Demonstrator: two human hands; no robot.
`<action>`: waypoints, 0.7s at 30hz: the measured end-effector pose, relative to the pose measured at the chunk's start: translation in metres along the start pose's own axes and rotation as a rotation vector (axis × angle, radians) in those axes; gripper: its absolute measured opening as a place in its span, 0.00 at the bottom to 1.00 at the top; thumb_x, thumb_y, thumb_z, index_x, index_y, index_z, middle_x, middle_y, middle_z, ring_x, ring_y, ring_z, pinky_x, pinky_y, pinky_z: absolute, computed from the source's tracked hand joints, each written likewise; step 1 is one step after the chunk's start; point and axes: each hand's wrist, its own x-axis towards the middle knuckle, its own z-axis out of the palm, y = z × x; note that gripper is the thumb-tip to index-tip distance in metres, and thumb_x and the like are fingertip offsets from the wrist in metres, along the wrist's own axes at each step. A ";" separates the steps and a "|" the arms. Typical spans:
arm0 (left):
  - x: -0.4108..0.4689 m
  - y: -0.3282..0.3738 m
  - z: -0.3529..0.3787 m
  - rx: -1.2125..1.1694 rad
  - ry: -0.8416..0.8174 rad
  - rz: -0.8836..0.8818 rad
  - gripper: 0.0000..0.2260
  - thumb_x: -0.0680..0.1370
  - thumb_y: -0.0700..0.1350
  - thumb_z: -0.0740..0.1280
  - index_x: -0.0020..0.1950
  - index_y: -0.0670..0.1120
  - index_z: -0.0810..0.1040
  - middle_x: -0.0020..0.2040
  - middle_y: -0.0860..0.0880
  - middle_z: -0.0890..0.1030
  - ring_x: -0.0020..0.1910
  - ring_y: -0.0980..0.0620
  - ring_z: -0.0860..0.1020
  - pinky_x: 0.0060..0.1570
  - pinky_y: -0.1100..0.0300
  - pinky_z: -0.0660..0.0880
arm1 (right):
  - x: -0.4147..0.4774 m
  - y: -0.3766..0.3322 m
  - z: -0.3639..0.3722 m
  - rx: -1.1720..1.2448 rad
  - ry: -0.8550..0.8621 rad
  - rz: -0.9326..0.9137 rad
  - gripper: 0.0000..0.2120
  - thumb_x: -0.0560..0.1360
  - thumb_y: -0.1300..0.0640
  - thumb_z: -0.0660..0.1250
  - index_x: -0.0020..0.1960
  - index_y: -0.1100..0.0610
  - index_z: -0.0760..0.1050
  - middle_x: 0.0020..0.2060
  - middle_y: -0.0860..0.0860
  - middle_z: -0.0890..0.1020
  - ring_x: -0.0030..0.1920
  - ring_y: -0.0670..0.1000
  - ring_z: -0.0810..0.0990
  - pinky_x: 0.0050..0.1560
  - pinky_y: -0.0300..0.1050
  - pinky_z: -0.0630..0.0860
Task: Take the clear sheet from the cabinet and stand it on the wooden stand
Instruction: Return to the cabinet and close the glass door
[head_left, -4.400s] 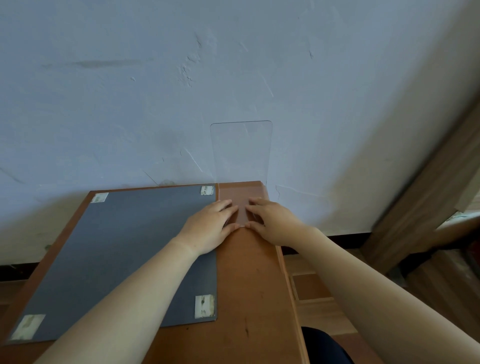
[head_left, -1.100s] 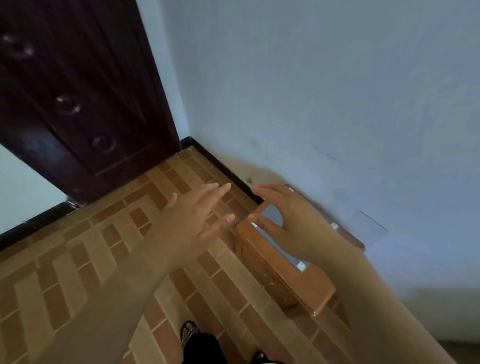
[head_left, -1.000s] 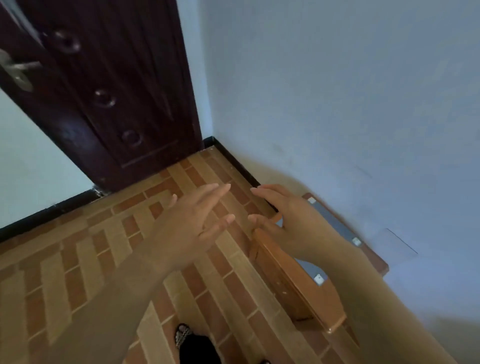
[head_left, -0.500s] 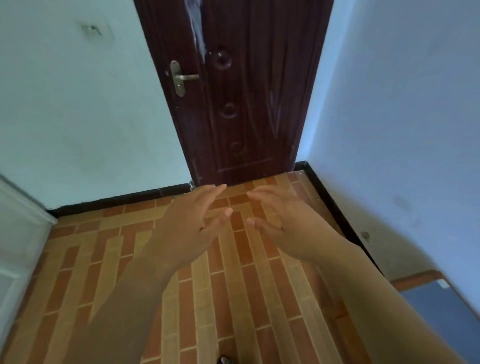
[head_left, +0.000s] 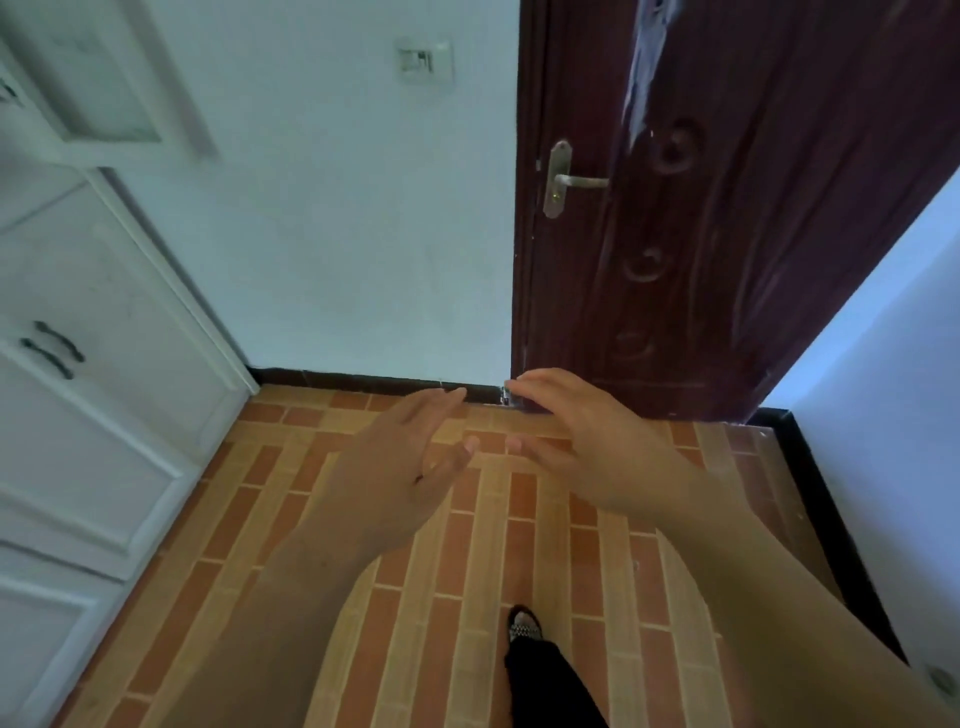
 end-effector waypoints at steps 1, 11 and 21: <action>0.015 -0.007 -0.003 -0.001 0.011 -0.025 0.28 0.74 0.64 0.49 0.72 0.55 0.59 0.72 0.55 0.63 0.70 0.57 0.62 0.67 0.56 0.63 | 0.021 0.005 -0.003 0.004 -0.001 -0.020 0.24 0.75 0.47 0.63 0.70 0.50 0.63 0.68 0.46 0.67 0.67 0.46 0.66 0.66 0.45 0.65; 0.153 -0.070 -0.037 -0.019 0.147 -0.168 0.27 0.74 0.63 0.51 0.71 0.56 0.62 0.71 0.56 0.65 0.68 0.60 0.62 0.61 0.67 0.57 | 0.196 0.047 -0.029 0.003 -0.039 -0.172 0.25 0.75 0.43 0.61 0.70 0.47 0.61 0.69 0.44 0.66 0.68 0.45 0.65 0.67 0.44 0.64; 0.202 -0.169 -0.075 -0.031 0.226 -0.344 0.25 0.76 0.63 0.53 0.71 0.56 0.62 0.70 0.55 0.67 0.67 0.57 0.65 0.67 0.53 0.65 | 0.342 0.024 0.007 0.063 -0.181 -0.339 0.24 0.76 0.44 0.59 0.70 0.47 0.61 0.70 0.44 0.64 0.68 0.45 0.64 0.66 0.43 0.64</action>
